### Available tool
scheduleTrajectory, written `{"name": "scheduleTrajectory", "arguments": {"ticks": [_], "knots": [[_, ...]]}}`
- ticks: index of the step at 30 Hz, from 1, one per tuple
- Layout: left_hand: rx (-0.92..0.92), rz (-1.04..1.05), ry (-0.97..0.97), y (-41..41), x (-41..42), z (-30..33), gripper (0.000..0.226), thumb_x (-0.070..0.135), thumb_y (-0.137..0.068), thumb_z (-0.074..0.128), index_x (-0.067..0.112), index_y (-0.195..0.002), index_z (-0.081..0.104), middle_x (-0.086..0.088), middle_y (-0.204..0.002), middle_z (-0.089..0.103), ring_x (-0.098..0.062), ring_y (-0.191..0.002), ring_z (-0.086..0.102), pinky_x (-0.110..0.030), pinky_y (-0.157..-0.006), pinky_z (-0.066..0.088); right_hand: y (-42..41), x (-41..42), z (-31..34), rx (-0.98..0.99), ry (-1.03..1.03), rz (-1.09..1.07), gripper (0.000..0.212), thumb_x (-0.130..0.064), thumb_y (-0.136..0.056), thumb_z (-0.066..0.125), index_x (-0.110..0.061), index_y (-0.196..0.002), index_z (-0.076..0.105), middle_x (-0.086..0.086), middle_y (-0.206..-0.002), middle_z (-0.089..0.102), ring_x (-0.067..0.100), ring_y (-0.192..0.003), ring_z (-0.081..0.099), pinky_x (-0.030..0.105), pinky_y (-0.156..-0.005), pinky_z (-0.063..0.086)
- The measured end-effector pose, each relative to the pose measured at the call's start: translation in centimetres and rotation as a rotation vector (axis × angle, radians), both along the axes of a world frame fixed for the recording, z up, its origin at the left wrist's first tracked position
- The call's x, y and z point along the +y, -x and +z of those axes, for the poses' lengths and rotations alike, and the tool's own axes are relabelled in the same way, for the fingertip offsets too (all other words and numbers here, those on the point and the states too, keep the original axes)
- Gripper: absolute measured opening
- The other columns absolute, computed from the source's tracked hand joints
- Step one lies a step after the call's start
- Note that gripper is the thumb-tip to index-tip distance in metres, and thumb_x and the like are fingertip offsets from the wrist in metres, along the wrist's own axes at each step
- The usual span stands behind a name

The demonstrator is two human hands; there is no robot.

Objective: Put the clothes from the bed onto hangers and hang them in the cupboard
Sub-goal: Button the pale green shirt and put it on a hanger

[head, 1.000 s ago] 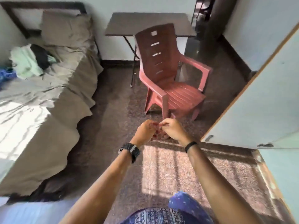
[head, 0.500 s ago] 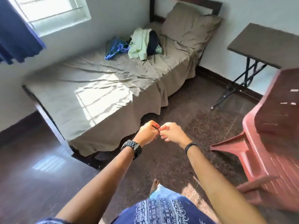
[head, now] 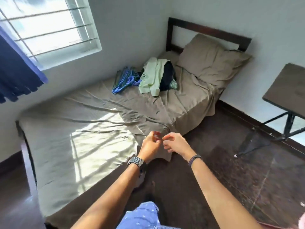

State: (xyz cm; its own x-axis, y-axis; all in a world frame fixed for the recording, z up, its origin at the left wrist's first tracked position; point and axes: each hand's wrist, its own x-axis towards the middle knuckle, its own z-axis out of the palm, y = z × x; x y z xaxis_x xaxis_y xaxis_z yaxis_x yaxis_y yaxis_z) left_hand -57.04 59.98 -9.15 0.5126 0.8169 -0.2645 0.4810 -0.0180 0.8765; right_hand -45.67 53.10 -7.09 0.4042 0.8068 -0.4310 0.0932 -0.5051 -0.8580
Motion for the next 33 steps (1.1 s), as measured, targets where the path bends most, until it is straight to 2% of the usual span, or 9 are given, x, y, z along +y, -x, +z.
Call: {"name": "scheduleTrajectory", "arguments": {"ticks": [2, 5, 10, 13, 18, 23, 25, 29, 33], "knots": [[-0.007, -0.017, -0.009, -3.4, 4.1, -0.1, 0.025, 0.005, -0.089, 0.053, 0.017, -0.111, 0.054, -0.002, -0.088, 0.059, -0.022, -0.081, 0.06, -0.038, -0.078, 0.052, -3.5, 3.6, 0.0, 0.018, 0.004, -0.043, 0.014, 0.0, -0.09, 0.055, -0.005, -0.101, 0.059, 0.007, -0.08, 0.059, 0.013, -0.062, 0.056, 0.021, -0.053, 0.045], [-0.011, -0.094, -0.072, -9.1, 11.0, -0.2, 0.03, 0.003, -0.089, 0.05, 0.009, -0.119, 0.052, -0.007, -0.089, 0.059, -0.026, -0.079, 0.059, -0.039, -0.072, 0.049, -9.0, 9.6, 0.2, 0.001, 0.014, -0.095, 0.014, -0.004, -0.092, 0.056, -0.005, -0.105, 0.059, 0.005, -0.08, 0.06, 0.012, -0.064, 0.058, 0.019, -0.053, 0.048], [0.006, -0.138, -0.065, -18.9, 19.7, 0.7, 0.033, 0.005, -0.09, 0.05, 0.014, -0.121, 0.051, -0.008, -0.095, 0.061, -0.025, -0.084, 0.061, -0.041, -0.077, 0.051, -17.6, 17.9, 1.1, -0.044, -0.027, -0.159, 0.014, -0.001, -0.092, 0.055, -0.004, -0.105, 0.058, 0.007, -0.08, 0.059, 0.011, -0.061, 0.058, 0.014, -0.049, 0.046], [-0.008, -0.159, -0.001, -23.7, 22.8, 0.5, 0.032, 0.006, -0.09, 0.048, 0.015, -0.12, 0.05, -0.001, -0.088, 0.061, -0.021, -0.08, 0.061, -0.04, -0.074, 0.05, -22.2, 21.3, 0.7, -0.049, -0.015, -0.19, 0.01, -0.003, -0.092, 0.055, -0.009, -0.099, 0.058, 0.005, -0.077, 0.062, 0.013, -0.063, 0.061, 0.022, -0.053, 0.049], [-0.03, -0.056, 0.036, -30.0, 27.7, -0.2, 0.03, 0.003, -0.091, 0.046, 0.011, -0.119, 0.05, -0.005, -0.085, 0.06, -0.025, -0.077, 0.06, -0.034, -0.066, 0.048, -29.1, 26.7, 0.4, -0.049, -0.002, -0.178, 0.016, -0.003, -0.089, 0.056, -0.019, -0.084, 0.056, 0.005, -0.078, 0.063, 0.014, -0.058, 0.06, 0.023, -0.048, 0.044], [-0.089, 0.026, 0.063, -35.2, 32.4, 0.6, 0.026, -0.002, -0.092, 0.044, 0.017, -0.11, 0.046, 0.0, -0.076, 0.055, -0.022, -0.07, 0.054, -0.028, -0.056, 0.042, -34.5, 32.0, 0.4, 0.008, -0.011, -0.109, 0.009, -0.009, -0.09, 0.057, -0.018, -0.091, 0.058, 0.013, -0.089, 0.067, 0.017, -0.066, 0.063, 0.027, -0.057, 0.05], [-0.068, 0.056, 0.048, -37.2, 34.5, 0.3, 0.027, 0.0, -0.092, 0.044, 0.019, -0.11, 0.047, -0.001, -0.08, 0.058, -0.024, -0.074, 0.057, -0.032, -0.06, 0.046, -36.4, 34.4, 0.4, 0.057, -0.017, -0.114, 0.007, -0.01, -0.091, 0.057, -0.017, -0.093, 0.058, 0.013, -0.087, 0.067, 0.019, -0.067, 0.062, 0.031, -0.061, 0.051], [-0.092, 0.08, 0.022, -41.4, 39.4, -0.6, 0.028, 0.003, -0.091, 0.048, 0.024, -0.109, 0.051, -0.005, -0.091, 0.064, -0.027, -0.086, 0.064, -0.043, -0.079, 0.053, -39.6, 39.9, -0.1, 0.092, -0.049, -0.092, 0.007, -0.011, -0.093, 0.056, -0.014, -0.098, 0.059, 0.006, -0.083, 0.066, 0.017, -0.07, 0.064, 0.029, -0.061, 0.052], [-0.16, 0.202, 0.021, -45.4, 45.6, -1.9, 0.032, -0.002, -0.09, 0.043, 0.022, -0.111, 0.05, -0.005, -0.087, 0.062, -0.024, -0.079, 0.062, -0.036, -0.076, 0.053, -42.9, 46.6, -1.4, 0.078, -0.058, -0.097, 0.009, -0.006, -0.093, 0.052, -0.013, -0.098, 0.056, 0.004, -0.078, 0.064, 0.014, -0.064, 0.062, 0.026, -0.055, 0.048]]}}
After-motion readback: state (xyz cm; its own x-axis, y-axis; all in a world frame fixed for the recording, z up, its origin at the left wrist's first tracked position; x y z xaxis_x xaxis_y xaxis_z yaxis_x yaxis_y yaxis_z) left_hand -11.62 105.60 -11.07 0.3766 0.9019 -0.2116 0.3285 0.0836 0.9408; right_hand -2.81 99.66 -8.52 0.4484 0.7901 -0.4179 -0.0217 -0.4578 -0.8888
